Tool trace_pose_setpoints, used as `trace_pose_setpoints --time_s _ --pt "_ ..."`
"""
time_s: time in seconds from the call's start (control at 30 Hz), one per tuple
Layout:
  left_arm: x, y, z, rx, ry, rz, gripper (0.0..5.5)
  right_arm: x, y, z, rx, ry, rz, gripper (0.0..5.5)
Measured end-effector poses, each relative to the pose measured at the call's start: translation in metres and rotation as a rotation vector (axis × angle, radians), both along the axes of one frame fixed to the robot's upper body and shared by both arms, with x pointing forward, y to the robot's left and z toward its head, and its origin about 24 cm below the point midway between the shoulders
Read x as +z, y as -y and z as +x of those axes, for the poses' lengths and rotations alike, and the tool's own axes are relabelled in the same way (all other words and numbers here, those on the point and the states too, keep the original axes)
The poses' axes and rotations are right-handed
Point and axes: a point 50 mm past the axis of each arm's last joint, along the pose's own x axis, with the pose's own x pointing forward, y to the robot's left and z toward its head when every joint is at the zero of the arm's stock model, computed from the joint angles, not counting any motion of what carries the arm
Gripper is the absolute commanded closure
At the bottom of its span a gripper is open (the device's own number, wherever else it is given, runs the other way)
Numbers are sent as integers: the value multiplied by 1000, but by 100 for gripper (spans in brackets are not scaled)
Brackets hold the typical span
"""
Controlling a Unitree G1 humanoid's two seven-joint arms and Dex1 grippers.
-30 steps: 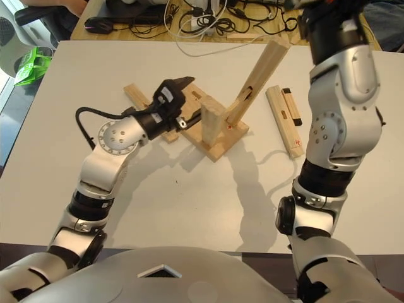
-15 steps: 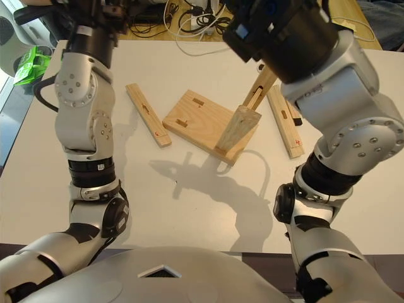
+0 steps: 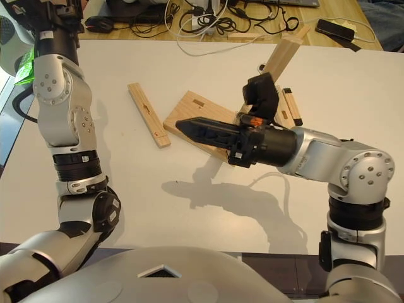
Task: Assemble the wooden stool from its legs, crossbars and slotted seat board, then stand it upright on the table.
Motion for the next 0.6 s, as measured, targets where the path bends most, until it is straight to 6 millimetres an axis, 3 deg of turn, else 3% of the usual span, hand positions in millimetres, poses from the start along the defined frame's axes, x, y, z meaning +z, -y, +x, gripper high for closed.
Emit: trace_pose_setpoints --time_s 0.1,0.2,0.23,0.27,0.33,0.47,0.6 --pt "-5 1 -1 0 -13 -2 215 -13 -1 8 -107 38 -202 527" --pt "-6 3 -1 -10 -17 -4 215 -27 17 36 -402 77 -405 527" --pt "-7 3 -2 -13 -17 -2 215 -49 30 42 -514 22 -517 527" --pt "-8 3 -2 -11 -21 -1 215 -58 37 42 -560 2 -570 527" --pt "-13 5 -2 -20 -36 5 215 -61 47 50 -674 56 -638 527" --pt "-18 4 -4 -18 -41 15 215 -58 60 63 -878 201 -707 527" --pt "-25 7 -5 -30 -61 33 215 -51 35 63 -700 262 -543 527"
